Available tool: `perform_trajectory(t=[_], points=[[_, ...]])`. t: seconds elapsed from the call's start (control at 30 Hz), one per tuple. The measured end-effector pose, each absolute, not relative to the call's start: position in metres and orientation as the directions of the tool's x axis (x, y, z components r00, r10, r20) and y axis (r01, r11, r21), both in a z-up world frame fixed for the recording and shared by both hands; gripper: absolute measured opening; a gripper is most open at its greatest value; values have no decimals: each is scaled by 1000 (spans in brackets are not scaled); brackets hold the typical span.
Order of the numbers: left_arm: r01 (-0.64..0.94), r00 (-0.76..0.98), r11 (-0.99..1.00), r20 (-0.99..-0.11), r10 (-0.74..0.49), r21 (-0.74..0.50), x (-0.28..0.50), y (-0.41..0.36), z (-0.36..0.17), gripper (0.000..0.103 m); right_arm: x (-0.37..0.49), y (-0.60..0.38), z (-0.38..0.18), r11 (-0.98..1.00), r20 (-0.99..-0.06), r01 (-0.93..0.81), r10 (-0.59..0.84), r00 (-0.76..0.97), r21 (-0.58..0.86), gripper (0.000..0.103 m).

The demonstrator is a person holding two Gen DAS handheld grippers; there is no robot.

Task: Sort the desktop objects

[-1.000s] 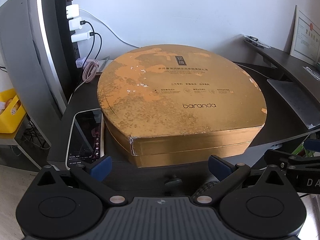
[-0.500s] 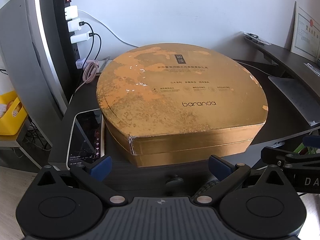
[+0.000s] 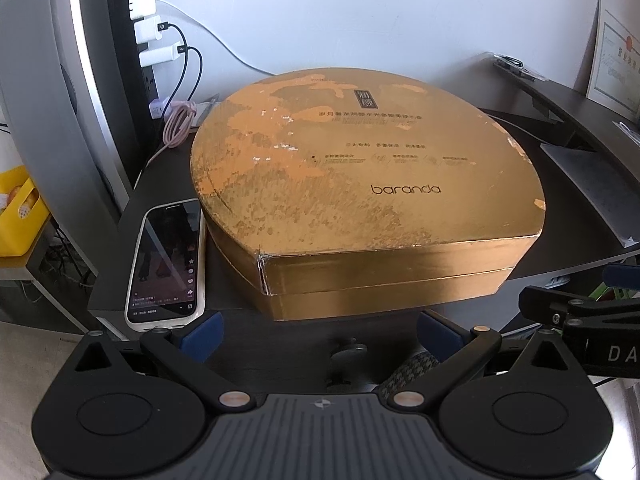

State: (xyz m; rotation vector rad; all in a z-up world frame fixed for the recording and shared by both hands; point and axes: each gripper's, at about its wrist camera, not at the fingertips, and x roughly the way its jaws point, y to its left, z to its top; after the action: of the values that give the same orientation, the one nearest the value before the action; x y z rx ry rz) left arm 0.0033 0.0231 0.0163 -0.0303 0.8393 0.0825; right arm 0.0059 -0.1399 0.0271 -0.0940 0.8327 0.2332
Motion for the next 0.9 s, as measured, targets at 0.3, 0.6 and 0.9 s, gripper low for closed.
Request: perform_trajectory(t=[0.3, 0.6, 0.9], points=[[-78, 642, 997, -765, 51, 0, 9, 22, 9, 102, 12, -139, 24, 972, -753, -236, 157, 639, 2, 103], [-80, 634, 997, -771, 58, 9, 12, 20, 7, 102, 16, -139, 21, 972, -759, -235, 159, 632, 8, 103], [-78, 631, 997, -773, 68, 24, 14, 16, 7, 102, 18, -142, 19, 972, -760, -236, 166, 629, 17, 103]])
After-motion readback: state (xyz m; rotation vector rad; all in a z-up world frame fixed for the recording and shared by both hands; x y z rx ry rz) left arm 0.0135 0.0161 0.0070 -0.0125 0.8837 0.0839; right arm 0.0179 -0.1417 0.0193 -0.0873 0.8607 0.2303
